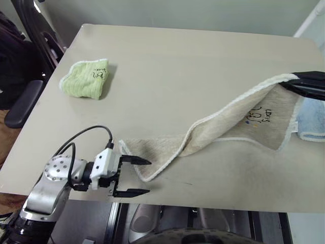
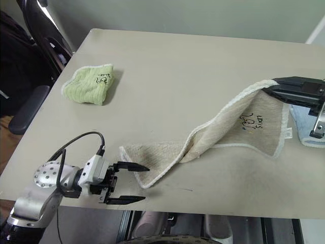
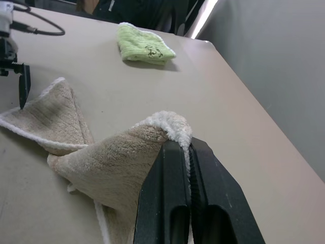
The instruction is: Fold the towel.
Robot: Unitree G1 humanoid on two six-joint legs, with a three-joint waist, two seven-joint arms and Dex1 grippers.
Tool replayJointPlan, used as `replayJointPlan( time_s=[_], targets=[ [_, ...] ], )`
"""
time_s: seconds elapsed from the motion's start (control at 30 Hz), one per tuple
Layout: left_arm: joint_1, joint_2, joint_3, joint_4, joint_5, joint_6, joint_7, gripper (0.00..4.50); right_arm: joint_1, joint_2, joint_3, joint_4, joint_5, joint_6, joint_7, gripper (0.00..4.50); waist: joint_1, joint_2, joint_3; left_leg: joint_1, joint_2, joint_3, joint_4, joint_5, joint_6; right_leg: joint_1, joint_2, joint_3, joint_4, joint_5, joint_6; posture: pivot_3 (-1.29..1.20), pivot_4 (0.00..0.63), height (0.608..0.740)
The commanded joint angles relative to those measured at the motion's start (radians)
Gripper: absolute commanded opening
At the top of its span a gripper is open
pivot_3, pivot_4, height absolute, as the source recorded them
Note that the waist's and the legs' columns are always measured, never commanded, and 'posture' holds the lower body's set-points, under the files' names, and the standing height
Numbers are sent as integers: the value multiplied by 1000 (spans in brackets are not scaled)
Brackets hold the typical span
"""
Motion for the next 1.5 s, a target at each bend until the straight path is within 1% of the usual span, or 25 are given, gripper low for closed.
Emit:
replayJointPlan(
  time_s=[0.03, 0.2, 0.27, 0.37, 0.5, 0.63, 1.37, 1.43, 1.47, 1.5],
  targets=[
    [-1, -22, -8, 99, 53, -170, -26, 4009, -7, -2, -35, -12, 8, -3, -13, 0, 0, 0, 0, 0, 0, 0, 0, 0, 0, 0, 0, 0, 0, 0, 0, 0, 150, 733],
    [-53, -56, -55, 171, 95, -239, 7, 4009, -7, 0, -28, -11, 4, -5, -16, 0, 1, 0, 0, -1, 0, 0, 0, 0, 1, 0, 0, 0, 0, 1, -1, 0, 150, 733],
    [-84, -89, -89, 170, 107, -211, 46, 4009, -6, 1, -27, -11, 4, -4, -18, 0, 1, 0, 0, -1, 0, 0, 0, 0, 1, 0, 0, 0, 0, 1, -1, 0, 150, 733],
    [-116, -113, -132, 161, 121, -167, 79, 4009, -9, -2, -23, -10, 5, -2, -22, 0, -1, 0, 0, -1, 0, 0, 0, 0, 0, 0, 0, -1, 0, 1, -1, 0, 150, 733],
    [-135, -95, -159, 120, 114, -96, 102, 4009, -5, -4, -25, -14, 2, -1, -23, 0, -2, 0, 0, 0, 0, 0, 0, 0, 0, 0, 0, -1, 0, 1, -2, 0, 150, 733],
    [-134, -58, -170, 84, 119, -27, 114, 4009, -1, -5, -31, -19, 4, 4, -24, 0, -4, 0, 0, 0, 1, 0, 0, 0, 0, 0, 0, -1, 0, 1, -2, 0, 150, 733],
    [-134, -48, -175, 71, 114, -10, 126, 4009, 0, -5, -32, -20, 4, 4, -25, 0, -4, 0, 0, 0, 1, 0, 0, 0, -1, 0, 0, -1, 0, 1, -2, 0, 150, 733],
    [-85, -20, -218, 23, 238, -56, 168, 3658, 22, -16, -43, -28, -15, 7, -12, 0, -4, 0, 0, 0, 1, 0, 0, 0, -1, 0, 0, -1, 0, 1, -2, 0, 150, 733],
    [-73, -16, -236, 15, 278, -75, 186, 3496, 30, -20, -45, -31, -22, 6, -8, 0, -5, 1, -1, 0, 1, 0, 0, 0, -1, 0, 0, -1, -1, 1, -2, 0, 150, 733],
    [-66, -16, -248, 12, 291, -79, 195, 3214, 34, -22, -46, -31, -24, 4, -7, 0, -5, 3, -2, 0, 1, 0, 0, 0, -1, 0, 0, -1, -1, 1, -2, 0, 150, 733]
  ],
)
